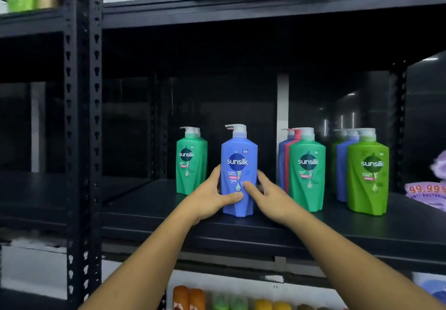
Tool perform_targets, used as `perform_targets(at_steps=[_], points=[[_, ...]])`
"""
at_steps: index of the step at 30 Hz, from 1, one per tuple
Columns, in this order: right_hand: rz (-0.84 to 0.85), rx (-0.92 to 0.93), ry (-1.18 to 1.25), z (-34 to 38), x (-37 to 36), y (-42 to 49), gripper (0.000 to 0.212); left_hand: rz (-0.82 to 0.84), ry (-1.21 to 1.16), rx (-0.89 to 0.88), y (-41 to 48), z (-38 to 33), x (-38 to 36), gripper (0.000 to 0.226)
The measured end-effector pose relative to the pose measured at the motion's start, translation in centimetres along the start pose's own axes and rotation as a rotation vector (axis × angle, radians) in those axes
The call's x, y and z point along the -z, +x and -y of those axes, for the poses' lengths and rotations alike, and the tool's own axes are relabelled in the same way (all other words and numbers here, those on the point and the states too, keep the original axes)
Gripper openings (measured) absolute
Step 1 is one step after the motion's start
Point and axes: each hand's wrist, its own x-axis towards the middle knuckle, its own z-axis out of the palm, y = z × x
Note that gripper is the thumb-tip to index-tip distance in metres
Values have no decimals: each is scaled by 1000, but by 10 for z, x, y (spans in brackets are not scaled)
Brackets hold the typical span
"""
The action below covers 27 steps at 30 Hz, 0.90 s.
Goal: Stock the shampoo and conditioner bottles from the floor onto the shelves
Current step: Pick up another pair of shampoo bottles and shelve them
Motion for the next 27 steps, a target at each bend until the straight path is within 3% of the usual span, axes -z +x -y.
perform_targets(at_steps=[5,7,11,14,18,24,27], points=[[20,-100,285,-23,0,7,31,61,97,121,20,18,0,63],[49,-85,319,-26,1,8,34,33,101,126,22,20,-3,56],[39,-97,207,-28,-1,9,36,-21,135,130,21,18,-5,55],[-6,-104,-17,-31,-5,13,26,-62,154,146,23,22,-5,59],[32,-71,-256,-26,-8,10,32,-100,227,173,25,23,-6,52],[-1,-22,-282,-20,-10,3,45,-129,266,199,24,21,-6,46],[4,-47,-240,-18,-10,0,61,-138,255,212,24,20,-6,45]])
